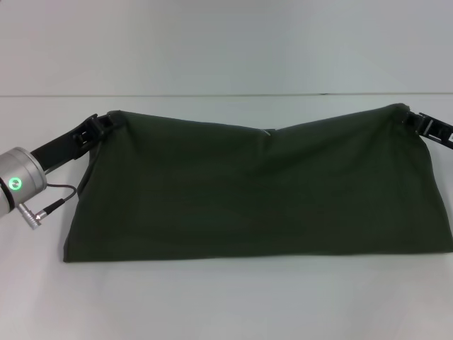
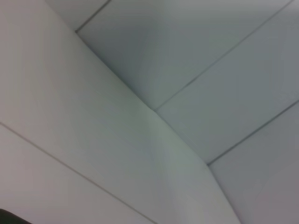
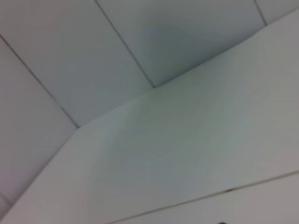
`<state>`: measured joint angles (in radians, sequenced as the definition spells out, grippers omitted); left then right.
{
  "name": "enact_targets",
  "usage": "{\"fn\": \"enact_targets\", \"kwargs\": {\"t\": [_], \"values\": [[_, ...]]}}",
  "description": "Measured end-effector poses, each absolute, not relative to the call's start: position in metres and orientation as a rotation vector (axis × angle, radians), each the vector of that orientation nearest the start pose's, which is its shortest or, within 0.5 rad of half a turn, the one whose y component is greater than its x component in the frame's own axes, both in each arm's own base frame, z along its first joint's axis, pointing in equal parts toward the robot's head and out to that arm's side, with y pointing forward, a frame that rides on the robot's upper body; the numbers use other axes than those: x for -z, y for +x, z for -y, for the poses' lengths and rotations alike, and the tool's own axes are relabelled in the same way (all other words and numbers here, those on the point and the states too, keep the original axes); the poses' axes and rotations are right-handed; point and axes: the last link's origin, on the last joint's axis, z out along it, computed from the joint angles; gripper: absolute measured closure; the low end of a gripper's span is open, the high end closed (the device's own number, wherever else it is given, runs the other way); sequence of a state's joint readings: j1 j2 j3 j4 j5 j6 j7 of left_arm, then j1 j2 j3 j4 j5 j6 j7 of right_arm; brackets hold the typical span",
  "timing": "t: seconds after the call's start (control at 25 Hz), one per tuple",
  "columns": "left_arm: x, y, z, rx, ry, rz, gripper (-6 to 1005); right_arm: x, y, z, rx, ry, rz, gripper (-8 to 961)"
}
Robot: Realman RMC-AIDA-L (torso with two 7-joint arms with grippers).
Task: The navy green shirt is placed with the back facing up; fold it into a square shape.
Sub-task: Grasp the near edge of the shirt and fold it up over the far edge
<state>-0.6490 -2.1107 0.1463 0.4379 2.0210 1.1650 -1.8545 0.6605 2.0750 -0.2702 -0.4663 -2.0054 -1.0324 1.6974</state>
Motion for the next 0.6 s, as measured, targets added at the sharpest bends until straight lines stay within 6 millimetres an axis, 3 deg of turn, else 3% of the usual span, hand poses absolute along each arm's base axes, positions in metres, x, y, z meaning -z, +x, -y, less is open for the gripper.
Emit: {"fn": "enact_targets", "kwargs": {"t": [0.6], "values": [[0.003,-0.301,-0.39,1.152,-1.653,1.522,930,-0.007,0.311,-0.415,-0.791,-1.768,-1.189,889]]}}
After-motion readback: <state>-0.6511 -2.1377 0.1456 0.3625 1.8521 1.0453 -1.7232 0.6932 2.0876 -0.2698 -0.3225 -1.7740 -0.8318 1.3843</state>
